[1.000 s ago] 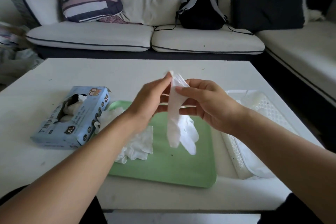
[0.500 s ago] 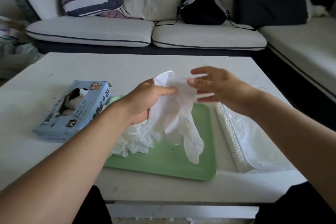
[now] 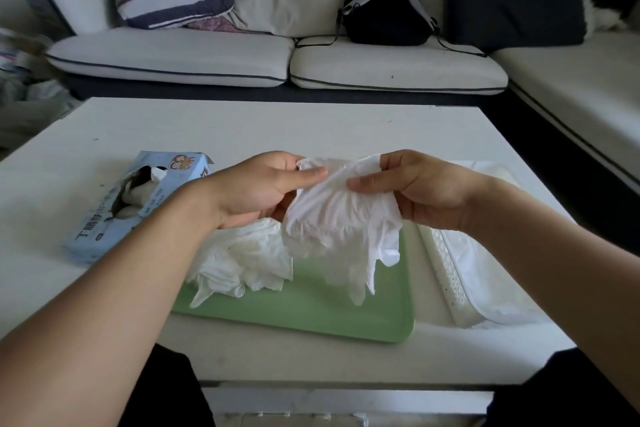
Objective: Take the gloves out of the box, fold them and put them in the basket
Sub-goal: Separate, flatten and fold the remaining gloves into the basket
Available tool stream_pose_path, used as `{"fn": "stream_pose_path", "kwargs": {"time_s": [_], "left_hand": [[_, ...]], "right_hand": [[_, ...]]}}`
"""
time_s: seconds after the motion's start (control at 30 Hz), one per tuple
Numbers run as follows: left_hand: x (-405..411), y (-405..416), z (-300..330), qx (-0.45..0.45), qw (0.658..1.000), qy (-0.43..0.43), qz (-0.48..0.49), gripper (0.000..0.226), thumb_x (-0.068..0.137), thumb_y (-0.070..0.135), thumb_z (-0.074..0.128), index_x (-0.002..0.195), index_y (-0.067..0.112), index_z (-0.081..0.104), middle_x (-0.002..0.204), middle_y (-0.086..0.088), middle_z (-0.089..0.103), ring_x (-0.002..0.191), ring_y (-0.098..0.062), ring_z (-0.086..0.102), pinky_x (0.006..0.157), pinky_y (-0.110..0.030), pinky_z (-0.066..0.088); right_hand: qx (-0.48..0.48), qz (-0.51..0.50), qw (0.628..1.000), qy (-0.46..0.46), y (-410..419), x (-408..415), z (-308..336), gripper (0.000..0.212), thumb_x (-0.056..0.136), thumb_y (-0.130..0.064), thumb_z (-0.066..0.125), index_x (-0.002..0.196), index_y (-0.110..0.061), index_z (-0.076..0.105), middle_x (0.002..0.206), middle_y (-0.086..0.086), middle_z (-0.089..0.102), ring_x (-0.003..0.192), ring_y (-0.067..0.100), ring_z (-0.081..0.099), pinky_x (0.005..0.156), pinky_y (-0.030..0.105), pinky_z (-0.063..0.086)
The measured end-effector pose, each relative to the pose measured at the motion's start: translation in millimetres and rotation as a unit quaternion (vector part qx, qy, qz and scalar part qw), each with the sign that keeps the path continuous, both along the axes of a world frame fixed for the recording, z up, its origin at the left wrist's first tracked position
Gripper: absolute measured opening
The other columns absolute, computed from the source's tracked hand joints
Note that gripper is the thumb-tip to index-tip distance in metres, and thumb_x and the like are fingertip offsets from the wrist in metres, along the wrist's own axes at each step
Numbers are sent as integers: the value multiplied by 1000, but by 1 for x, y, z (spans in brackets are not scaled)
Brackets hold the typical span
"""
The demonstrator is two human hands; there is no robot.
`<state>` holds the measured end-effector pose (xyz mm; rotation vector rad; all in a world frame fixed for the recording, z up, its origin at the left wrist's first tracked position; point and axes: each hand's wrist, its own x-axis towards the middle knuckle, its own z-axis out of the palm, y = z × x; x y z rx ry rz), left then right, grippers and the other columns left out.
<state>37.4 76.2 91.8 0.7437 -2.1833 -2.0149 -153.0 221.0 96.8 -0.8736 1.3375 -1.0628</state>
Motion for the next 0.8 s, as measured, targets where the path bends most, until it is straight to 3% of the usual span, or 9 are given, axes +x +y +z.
{"fn": "stream_pose_path", "kwargs": {"time_s": [0.07, 0.2, 0.33, 0.4, 0.47, 0.53, 0.6, 0.7, 0.8], "left_hand": [[0, -6, -4, -49, 998, -46, -16, 57, 89, 44, 71, 110, -9, 64, 93, -18, 69, 81, -29, 64, 74, -37, 56], [-14, -9, -26, -190, 977, -74, 65, 39, 96, 33, 69, 94, -6, 67, 70, -6, 59, 67, -19, 58, 63, -27, 55], [-31, -9, -27, -440, 869, 112, 197, 20, 92, 29, 73, 82, 12, 74, 70, 2, 66, 65, -17, 62, 67, -34, 55], [-32, -4, -9, -476, 824, 230, 203, 13, 93, 24, 73, 89, 11, 76, 85, 5, 71, 75, -10, 65, 64, -25, 52], [-29, -2, -2, -494, 808, 272, 168, 10, 93, 19, 72, 91, 10, 77, 91, 3, 73, 82, -11, 66, 61, -21, 51], [-21, 0, -5, -490, 837, 223, 101, 7, 91, 22, 75, 92, 16, 78, 90, 8, 74, 85, -9, 68, 70, -26, 54], [-12, 1, -16, -485, 871, 82, 19, 10, 87, 30, 79, 95, 23, 79, 89, 20, 70, 86, -2, 65, 85, -27, 51], [-5, 6, -37, -476, 865, -107, -115, 13, 87, 39, 78, 93, 28, 78, 92, 22, 70, 90, 1, 63, 89, -25, 48], [-7, 18, -55, -464, 845, -172, -202, 11, 86, 38, 78, 91, 29, 77, 89, 20, 71, 84, 2, 65, 84, -29, 54]], "right_hand": [[30, 0, 1000, 3, -3, 0, -6, 31, 90, -10, 68, 119, 0, 69, 116, 16, 72, 100, 27, 71, 82, 33, 61], [82, -39, 992, 86, -14, -2, -23, 30, 87, -12, 74, 115, -3, 71, 108, 12, 75, 95, 28, 73, 88, 39, 60], [-96, -185, 961, 180, -26, -10, -16, 13, 85, -12, 77, 94, -2, 76, 96, 13, 76, 89, 29, 72, 93, 56, 55], [-198, -205, 924, 254, -23, -16, -3, 13, 87, -14, 76, 87, -1, 76, 90, 14, 77, 86, 31, 73, 86, 54, 58], [-250, -182, 897, 316, -16, -20, 3, 15, 88, -17, 77, 88, -3, 77, 88, 12, 77, 85, 35, 74, 78, 53, 56], [-244, -121, 876, 398, -11, -25, -2, 9, 86, -20, 79, 91, -13, 79, 85, 6, 77, 81, 27, 74, 75, 51, 57], [-195, -29, 853, 484, -7, -26, -17, 7, 83, -20, 81, 90, -18, 80, 82, -1, 77, 79, 20, 74, 77, 44, 59], [-113, 128, 827, 535, -1, -17, -45, 9, 84, -21, 80, 93, -22, 79, 86, -13, 75, 79, 1, 69, 77, 20, 54], [-54, 266, 780, 564, 3, 1, -66, 20, 88, -22, 76, 107, -16, 77, 94, -7, 73, 74, 2, 57, 68, 3, 34]]}}
